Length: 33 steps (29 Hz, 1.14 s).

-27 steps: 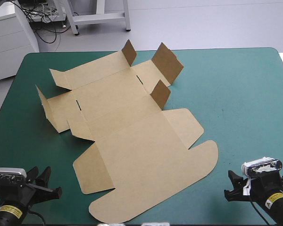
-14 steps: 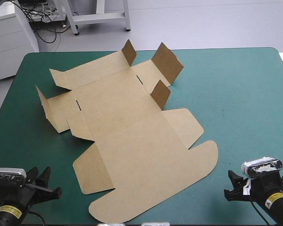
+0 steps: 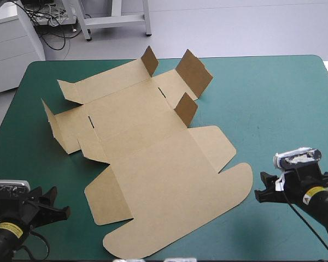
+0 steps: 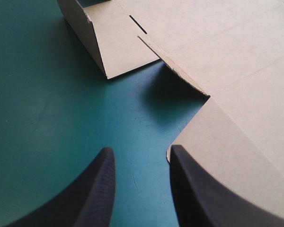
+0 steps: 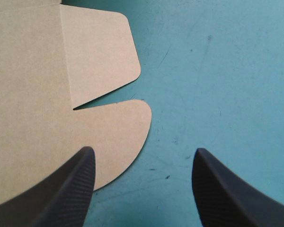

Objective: Fold the box

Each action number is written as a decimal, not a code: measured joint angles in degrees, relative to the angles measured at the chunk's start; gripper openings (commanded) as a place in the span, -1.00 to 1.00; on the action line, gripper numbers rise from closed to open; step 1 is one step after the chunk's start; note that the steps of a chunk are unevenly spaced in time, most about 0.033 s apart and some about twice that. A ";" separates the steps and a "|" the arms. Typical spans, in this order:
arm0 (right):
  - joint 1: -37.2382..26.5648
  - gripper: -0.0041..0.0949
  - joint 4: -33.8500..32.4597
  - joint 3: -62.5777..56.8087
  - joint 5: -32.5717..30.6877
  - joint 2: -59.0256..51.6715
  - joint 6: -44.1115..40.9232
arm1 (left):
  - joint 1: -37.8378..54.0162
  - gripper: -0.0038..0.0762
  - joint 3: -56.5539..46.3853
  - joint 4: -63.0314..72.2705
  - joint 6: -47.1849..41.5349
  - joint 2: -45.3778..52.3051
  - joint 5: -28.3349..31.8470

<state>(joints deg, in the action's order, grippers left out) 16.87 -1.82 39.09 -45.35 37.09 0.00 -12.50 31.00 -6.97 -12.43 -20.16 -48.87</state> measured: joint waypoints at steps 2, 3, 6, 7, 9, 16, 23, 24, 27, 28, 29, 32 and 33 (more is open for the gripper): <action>0.00 0.20 0.00 2.64 0.00 3.42 0.79 | 0.00 -0.23 1.23 0.00 0.00 -2.10 -0.08; 0.00 0.20 0.00 4.19 0.00 5.41 1.09 | 0.00 -0.23 1.80 0.00 0.00 -3.06 -0.08; 0.00 0.23 0.00 9.48 -0.43 11.81 1.86 | 0.00 -0.23 3.10 0.00 0.00 -5.10 -0.08; 0.00 0.25 0.00 11.48 -0.81 14.11 2.13 | 0.00 -0.23 3.44 0.00 0.00 -5.47 -0.08; 0.00 0.26 0.06 15.62 -2.22 18.25 2.81 | 0.00 -0.23 3.86 0.12 0.00 -5.79 -0.08; 0.00 0.26 3.54 35.10 -10.24 35.16 6.81 | 0.00 -0.23 4.05 0.39 -0.15 -5.97 -1.01; 0.00 0.26 8.76 54.25 -19.24 52.38 11.27 | 0.00 -0.23 4.05 1.52 -0.21 -5.97 -1.22; 0.00 0.26 9.33 56.31 -20.11 54.28 11.72 | 0.00 -0.23 4.05 1.52 -0.21 -5.97 -1.22; 0.00 0.26 10.75 63.46 -22.11 60.84 13.36 | 0.00 -0.23 4.05 1.57 -0.21 -5.97 -1.27; 0.00 0.26 11.19 65.57 -22.63 62.84 13.74 | 0.00 -0.23 4.05 1.58 -0.21 -5.97 -1.33; 0.00 0.26 11.64 67.57 -22.99 64.78 14.08 | 0.00 -0.23 4.05 1.63 -0.21 -5.97 -1.33; 0.00 0.26 13.90 72.51 -23.50 69.77 14.97 | 0.00 -0.23 4.05 1.70 -0.21 -5.97 -1.44; 0.00 0.26 15.62 75.22 -23.67 72.69 15.72 | 0.00 -0.23 4.05 1.70 -0.21 -5.97 -1.78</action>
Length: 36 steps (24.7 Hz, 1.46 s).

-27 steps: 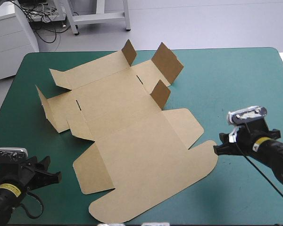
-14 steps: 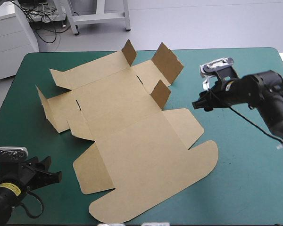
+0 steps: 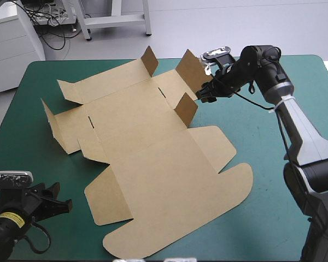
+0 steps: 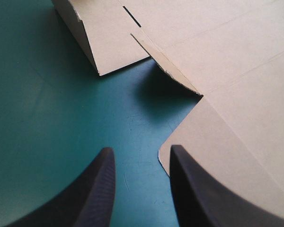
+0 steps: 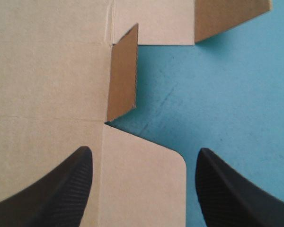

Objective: Fold the box

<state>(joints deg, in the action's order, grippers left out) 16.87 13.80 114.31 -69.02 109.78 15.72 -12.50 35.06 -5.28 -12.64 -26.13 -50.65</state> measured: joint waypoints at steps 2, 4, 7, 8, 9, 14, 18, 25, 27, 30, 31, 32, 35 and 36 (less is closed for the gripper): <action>0.00 0.26 2.16 2.72 -0.05 3.08 0.67 | 0.00 -0.23 0.00 0.00 0.00 0.00 -0.77; 0.00 0.26 4.12 6.46 -0.05 7.36 1.04 | 0.00 -0.23 0.00 0.05 0.00 0.00 -1.68; 0.00 0.26 5.84 11.24 0.06 12.45 1.09 | 0.00 -0.23 0.00 0.05 0.00 0.00 -2.83; 0.00 0.26 7.06 14.03 0.11 15.24 1.09 | 0.00 -0.23 0.00 0.05 0.00 0.00 -3.11; 0.00 0.26 7.51 15.28 0.11 16.56 1.09 | 0.00 -0.23 0.00 0.05 0.00 0.00 -3.28; 0.05 0.26 8.44 18.17 0.12 21.99 1.09 | 0.00 -0.23 0.00 0.05 0.00 0.00 -3.70; 0.61 0.25 8.21 18.34 0.12 23.00 1.09 | 0.00 -0.23 0.00 0.05 0.00 0.00 -3.77; 2.97 0.18 7.84 18.41 -0.32 24.33 1.98 | 0.00 -0.23 0.00 0.00 0.00 0.00 -3.89; 3.25 0.00 7.54 18.41 -0.38 24.33 2.10 | 0.00 -0.23 0.00 0.00 0.00 0.00 -3.89; 3.37 -0.36 6.43 18.41 -1.18 24.33 2.10 | 0.00 -0.23 0.00 0.00 -0.02 0.00 -3.93; 3.37 -0.48 5.83 18.41 -1.51 24.33 2.10 | 0.00 -0.23 0.00 0.00 -0.02 0.00 -3.93; 3.37 -0.57 5.46 18.41 -1.63 24.33 2.10 | 0.00 -0.23 0.00 0.00 -0.02 0.00 -3.93; 3.37 -0.85 4.52 18.41 -1.68 24.33 2.32 | 0.00 -0.23 0.00 0.00 -0.02 0.00 -3.93; 3.42 -0.92 4.48 18.41 -1.74 24.33 2.44 | 0.00 -0.23 0.00 0.00 -0.02 0.00 -3.93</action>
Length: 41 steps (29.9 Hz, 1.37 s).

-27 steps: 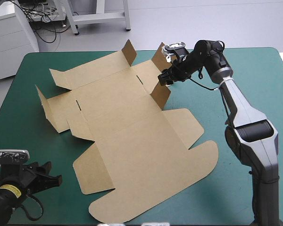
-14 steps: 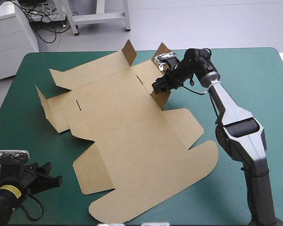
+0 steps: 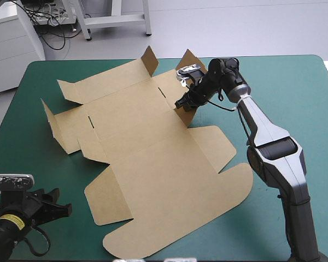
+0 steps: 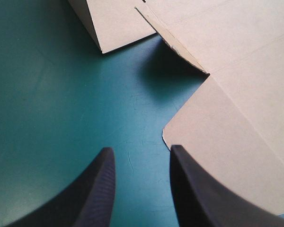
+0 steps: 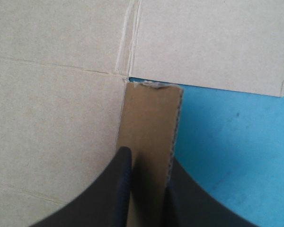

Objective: Fold the box

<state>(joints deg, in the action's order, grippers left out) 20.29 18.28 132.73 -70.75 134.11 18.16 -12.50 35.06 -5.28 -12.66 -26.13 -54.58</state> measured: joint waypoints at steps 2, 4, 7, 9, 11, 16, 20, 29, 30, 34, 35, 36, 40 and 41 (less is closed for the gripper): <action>0.00 -0.96 0.37 0.00 -0.13 0.00 0.32 | 0.00 -0.23 0.00 0.00 0.00 0.00 0.00; 0.06 -0.96 0.76 0.00 -0.07 0.00 0.55 | 0.00 -0.23 0.00 0.00 0.00 0.00 0.00; 0.06 -0.96 0.52 0.00 -0.02 0.00 0.68 | 0.00 -0.23 0.00 0.00 0.00 0.00 0.00; 0.06 -0.96 -0.25 0.00 0.10 0.00 1.05 | 0.00 -0.23 0.00 0.00 0.00 0.00 0.00; 0.06 -0.96 -1.17 0.07 0.10 -0.17 2.26 | 0.00 -0.23 0.00 0.00 -0.06 0.00 -0.21; 0.06 -0.96 -4.36 0.07 0.03 -1.46 8.47 | 0.00 -0.23 0.00 -0.27 -0.41 0.00 -0.70; 0.06 -0.96 -6.53 0.07 -0.14 -2.37 13.21 | 0.00 -0.23 0.00 -0.27 -0.45 0.00 -1.12; 0.06 -0.96 -7.21 0.07 -0.29 -2.48 30.27 | 0.00 -0.23 0.00 -0.38 -0.45 0.00 -1.86; 0.06 -0.96 -7.21 0.07 -0.29 -2.48 31.77 | 0.00 -0.23 0.00 -0.38 -0.45 0.00 -1.86; 0.06 -0.96 -7.21 0.07 -0.29 -2.48 38.12 | 0.00 -0.23 0.02 -0.76 -0.45 0.00 -2.53; 0.06 -0.96 -7.06 0.07 -0.29 -2.48 39.58 | 0.00 -0.23 0.02 -1.04 -0.45 0.00 -2.79; 0.06 -0.96 -6.92 0.07 -0.29 -2.48 40.74 | 0.00 -0.23 0.02 -1.18 -0.45 0.00 -3.03; 0.06 -0.96 -3.21 0.07 -0.29 -2.48 45.86 | 0.00 -0.23 0.02 -1.51 -0.45 0.00 -4.62; 0.00 -0.96 -1.47 0.07 -0.29 -2.48 47.45 | 0.00 -0.23 0.02 -1.58 -0.45 0.00 -5.07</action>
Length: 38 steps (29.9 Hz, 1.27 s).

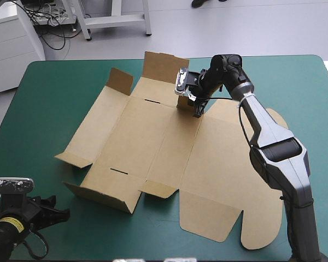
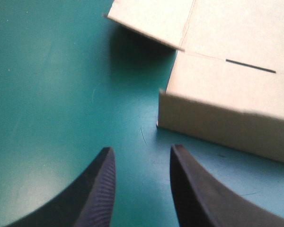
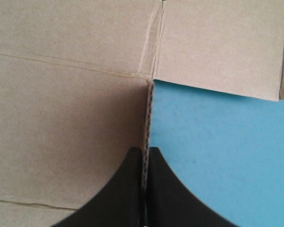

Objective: Fold the box

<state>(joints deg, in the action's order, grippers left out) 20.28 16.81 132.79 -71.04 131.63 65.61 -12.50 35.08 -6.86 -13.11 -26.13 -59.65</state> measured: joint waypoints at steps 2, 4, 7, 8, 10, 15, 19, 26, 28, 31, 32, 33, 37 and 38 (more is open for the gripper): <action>0.00 -0.96 3.08 0.00 0.00 0.00 3.44 | 0.00 -0.23 0.00 -0.29 0.00 0.00 -0.87; 0.05 -0.96 5.32 0.00 -0.07 0.00 6.44 | 0.00 -0.23 0.04 -0.98 0.00 0.00 -1.59; 0.05 -0.96 5.62 0.00 -0.10 0.00 8.42 | 0.00 -0.23 0.11 -2.39 0.00 0.00 -2.08; 0.05 -0.96 4.99 0.00 -0.10 0.00 8.82 | 0.00 -0.23 0.11 -2.74 0.00 0.00 -2.14; 0.05 -0.96 3.96 0.00 -0.10 0.00 9.41 | 0.00 -0.23 0.11 -3.24 0.00 0.00 -2.14; 0.05 -0.96 2.48 0.00 -0.10 0.00 10.48 | 0.00 -0.23 0.11 -4.94 0.05 0.00 -2.87; 0.05 -0.96 0.88 0.00 -0.10 0.00 10.53 | 0.00 -0.23 0.11 -6.89 0.63 0.00 -4.73; 0.05 -0.91 0.99 0.00 -0.10 0.00 10.35 | 0.00 -0.23 0.24 -7.88 1.34 0.00 -6.04; 0.05 -0.85 1.50 0.00 -0.05 0.00 9.72 | 0.00 -0.23 0.30 -7.88 1.52 0.00 -6.11; 0.05 -0.70 2.18 0.00 0.00 0.00 8.01 | 0.00 -0.23 0.30 -7.88 1.52 0.00 -6.22; 0.05 -0.63 2.38 0.00 0.00 0.00 7.26 | 0.00 -0.23 0.30 -7.88 1.52 0.00 -6.22; 0.05 -0.56 2.44 0.00 0.00 0.00 6.47 | 0.00 -0.23 0.30 -7.88 1.52 0.00 -6.22; 0.05 -0.15 2.51 0.00 0.00 0.00 5.48 | 0.00 -0.23 0.30 -7.54 1.52 0.00 -6.27; 0.05 -0.03 2.51 0.00 0.00 0.00 5.28 | 0.00 -0.23 0.30 -7.43 1.52 0.00 -6.27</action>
<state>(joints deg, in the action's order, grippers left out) 20.34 19.32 132.79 -71.04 131.63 70.89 -12.50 35.38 -14.29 -11.60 -26.13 -65.92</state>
